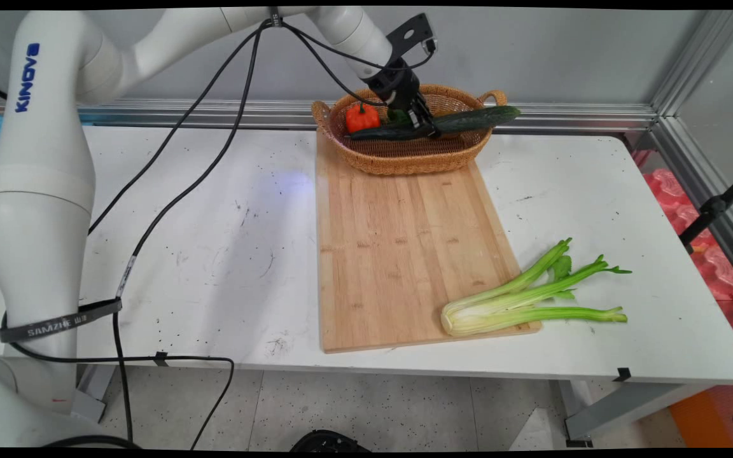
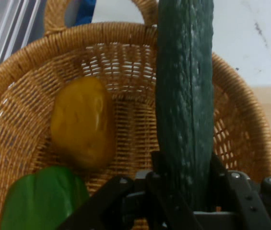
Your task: Place the picked object in the vegetable basket
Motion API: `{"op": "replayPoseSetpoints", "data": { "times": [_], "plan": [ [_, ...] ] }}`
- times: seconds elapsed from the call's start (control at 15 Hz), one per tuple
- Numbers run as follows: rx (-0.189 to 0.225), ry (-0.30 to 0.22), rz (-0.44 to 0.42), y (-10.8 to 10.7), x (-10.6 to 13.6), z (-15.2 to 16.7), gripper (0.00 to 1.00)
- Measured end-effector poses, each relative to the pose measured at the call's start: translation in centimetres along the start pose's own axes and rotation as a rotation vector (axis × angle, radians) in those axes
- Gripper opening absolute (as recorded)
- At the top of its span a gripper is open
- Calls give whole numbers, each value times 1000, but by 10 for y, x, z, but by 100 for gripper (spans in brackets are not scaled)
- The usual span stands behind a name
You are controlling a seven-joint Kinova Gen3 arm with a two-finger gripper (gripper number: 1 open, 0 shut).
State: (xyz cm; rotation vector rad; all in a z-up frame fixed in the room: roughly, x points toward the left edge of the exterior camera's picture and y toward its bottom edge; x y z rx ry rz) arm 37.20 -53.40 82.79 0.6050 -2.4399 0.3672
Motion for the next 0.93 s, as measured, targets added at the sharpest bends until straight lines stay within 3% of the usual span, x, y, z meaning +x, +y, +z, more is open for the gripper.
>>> {"op": "replayPoseSetpoints", "data": {
  "times": [0.53, 0.6, 0.93],
  "plan": [
    [-9, -5, -15, -8, -14, 11, 0],
    [-11, -5, -16, -9, -15, 11, 100],
    [-16, -4, -23, -11, -18, 13, 100]
  ]
}}
